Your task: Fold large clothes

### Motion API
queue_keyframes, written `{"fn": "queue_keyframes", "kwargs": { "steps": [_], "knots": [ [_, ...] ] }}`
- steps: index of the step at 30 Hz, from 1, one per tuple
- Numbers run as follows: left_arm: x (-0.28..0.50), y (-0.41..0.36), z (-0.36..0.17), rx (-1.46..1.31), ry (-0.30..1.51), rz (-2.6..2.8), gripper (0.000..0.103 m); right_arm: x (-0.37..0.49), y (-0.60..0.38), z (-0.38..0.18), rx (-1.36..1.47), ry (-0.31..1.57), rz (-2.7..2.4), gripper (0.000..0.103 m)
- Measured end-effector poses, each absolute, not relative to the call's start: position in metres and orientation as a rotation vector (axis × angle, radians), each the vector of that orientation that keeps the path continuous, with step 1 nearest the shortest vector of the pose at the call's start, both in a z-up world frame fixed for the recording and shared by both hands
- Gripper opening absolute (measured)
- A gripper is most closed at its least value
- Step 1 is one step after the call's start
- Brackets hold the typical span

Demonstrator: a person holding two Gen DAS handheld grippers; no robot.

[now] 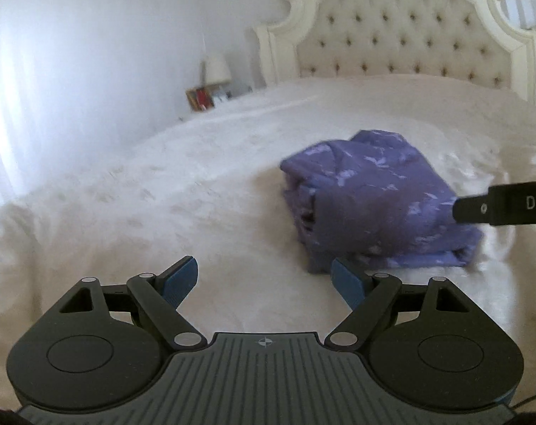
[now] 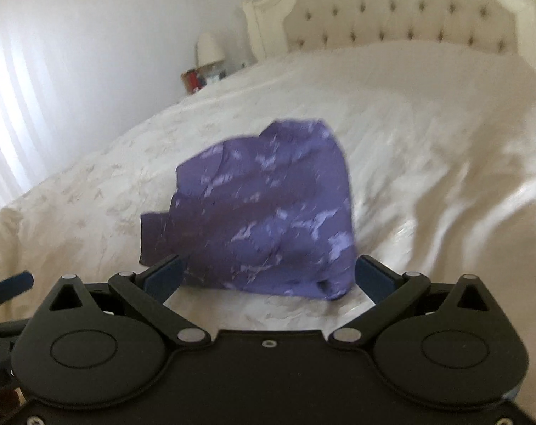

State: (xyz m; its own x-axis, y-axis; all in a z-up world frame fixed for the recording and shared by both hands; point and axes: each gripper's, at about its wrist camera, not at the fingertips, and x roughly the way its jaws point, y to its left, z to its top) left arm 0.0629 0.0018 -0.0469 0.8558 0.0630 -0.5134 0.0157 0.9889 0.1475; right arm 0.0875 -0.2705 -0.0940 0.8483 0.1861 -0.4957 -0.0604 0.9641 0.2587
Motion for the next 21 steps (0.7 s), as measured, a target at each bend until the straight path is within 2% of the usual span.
{"fn": "queue_keyframes", "kwargs": {
  "steps": [8,21],
  "knots": [
    [0.058,0.002,-0.034,0.093,0.558,-0.043,0.083,0.057,-0.268,-0.068,0.163,0.524,-0.048,0.102],
    [0.051,-0.006,-0.033,0.014,0.658,-0.095,0.082,0.036,-0.269,-0.084,0.187,0.628,-0.044,0.102]
  ]
}}
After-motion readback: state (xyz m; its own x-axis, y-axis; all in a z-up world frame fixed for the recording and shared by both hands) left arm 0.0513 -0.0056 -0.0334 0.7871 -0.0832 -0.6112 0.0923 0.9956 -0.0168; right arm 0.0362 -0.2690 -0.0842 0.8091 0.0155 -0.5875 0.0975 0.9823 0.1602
